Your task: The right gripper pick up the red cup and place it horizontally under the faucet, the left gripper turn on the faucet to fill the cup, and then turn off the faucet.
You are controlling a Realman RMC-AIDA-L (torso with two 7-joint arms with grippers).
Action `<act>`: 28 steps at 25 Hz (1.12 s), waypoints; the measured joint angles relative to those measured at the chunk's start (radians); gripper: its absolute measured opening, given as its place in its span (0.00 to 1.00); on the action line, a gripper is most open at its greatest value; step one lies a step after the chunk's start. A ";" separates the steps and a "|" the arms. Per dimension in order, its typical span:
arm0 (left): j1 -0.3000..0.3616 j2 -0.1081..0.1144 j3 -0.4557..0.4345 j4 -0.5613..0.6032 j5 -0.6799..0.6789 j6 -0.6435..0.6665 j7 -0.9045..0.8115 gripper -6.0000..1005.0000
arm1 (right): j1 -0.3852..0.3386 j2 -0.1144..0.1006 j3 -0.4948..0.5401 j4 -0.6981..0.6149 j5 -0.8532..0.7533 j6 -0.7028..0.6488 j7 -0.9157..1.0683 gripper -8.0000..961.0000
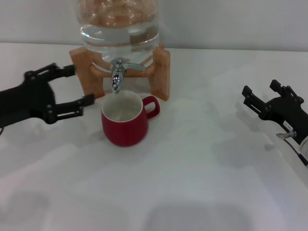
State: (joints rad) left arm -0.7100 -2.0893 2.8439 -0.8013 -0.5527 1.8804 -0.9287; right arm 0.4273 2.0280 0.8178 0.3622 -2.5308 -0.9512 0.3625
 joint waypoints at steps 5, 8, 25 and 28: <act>0.070 0.001 0.000 0.043 -0.074 -0.045 0.035 0.88 | 0.014 -0.001 0.004 -0.002 0.005 0.009 -0.002 0.89; 0.111 0.000 0.000 0.084 -0.131 -0.089 0.071 0.88 | 0.021 -0.002 0.007 -0.009 0.007 0.011 -0.002 0.89; 0.194 0.006 0.000 0.269 -0.440 -0.289 0.186 0.88 | 0.063 -0.003 0.012 -0.014 0.019 0.006 -0.032 0.89; 0.195 0.005 -0.001 0.324 -0.482 -0.331 0.222 0.88 | 0.065 -0.003 0.015 -0.014 0.023 0.006 -0.042 0.89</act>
State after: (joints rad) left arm -0.5147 -2.0844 2.8428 -0.4774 -1.0352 1.5495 -0.7067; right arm 0.4926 2.0251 0.8331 0.3481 -2.5077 -0.9448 0.3203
